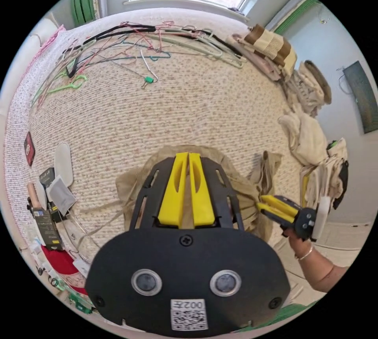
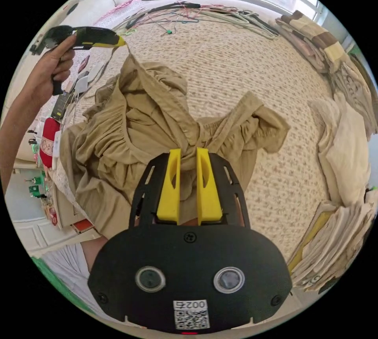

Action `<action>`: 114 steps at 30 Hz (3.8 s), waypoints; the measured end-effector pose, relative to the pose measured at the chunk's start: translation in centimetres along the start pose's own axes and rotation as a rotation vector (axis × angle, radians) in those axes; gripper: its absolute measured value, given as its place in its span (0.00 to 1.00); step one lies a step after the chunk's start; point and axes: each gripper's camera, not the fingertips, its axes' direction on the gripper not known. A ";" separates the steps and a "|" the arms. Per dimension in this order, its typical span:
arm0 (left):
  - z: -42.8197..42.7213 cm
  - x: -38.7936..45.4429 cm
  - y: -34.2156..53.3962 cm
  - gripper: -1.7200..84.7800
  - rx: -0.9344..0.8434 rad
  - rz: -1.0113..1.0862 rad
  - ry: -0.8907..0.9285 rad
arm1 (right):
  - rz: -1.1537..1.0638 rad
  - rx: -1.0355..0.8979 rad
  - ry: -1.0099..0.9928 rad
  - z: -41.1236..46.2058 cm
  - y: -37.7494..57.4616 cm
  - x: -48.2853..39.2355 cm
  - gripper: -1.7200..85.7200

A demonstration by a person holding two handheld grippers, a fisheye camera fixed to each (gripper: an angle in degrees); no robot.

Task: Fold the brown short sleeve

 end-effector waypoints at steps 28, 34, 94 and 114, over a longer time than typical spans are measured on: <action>13.0 8.4 5.1 0.15 -0.204 0.262 -0.223 | 0.236 -0.074 0.273 0.0 -0.7 16.9 0.14; 16.1 9.4 7.6 0.02 -0.290 0.267 -0.248 | 0.345 -0.018 0.063 -1.7 8.4 22.7 0.02; -32.0 33.7 53.2 0.01 0.773 0.339 0.215 | -0.550 0.631 -0.160 -70.8 45.1 20.1 0.10; -31.2 36.2 51.9 0.01 0.513 0.677 0.775 | -0.734 1.000 -0.034 -81.7 47.1 14.9 0.13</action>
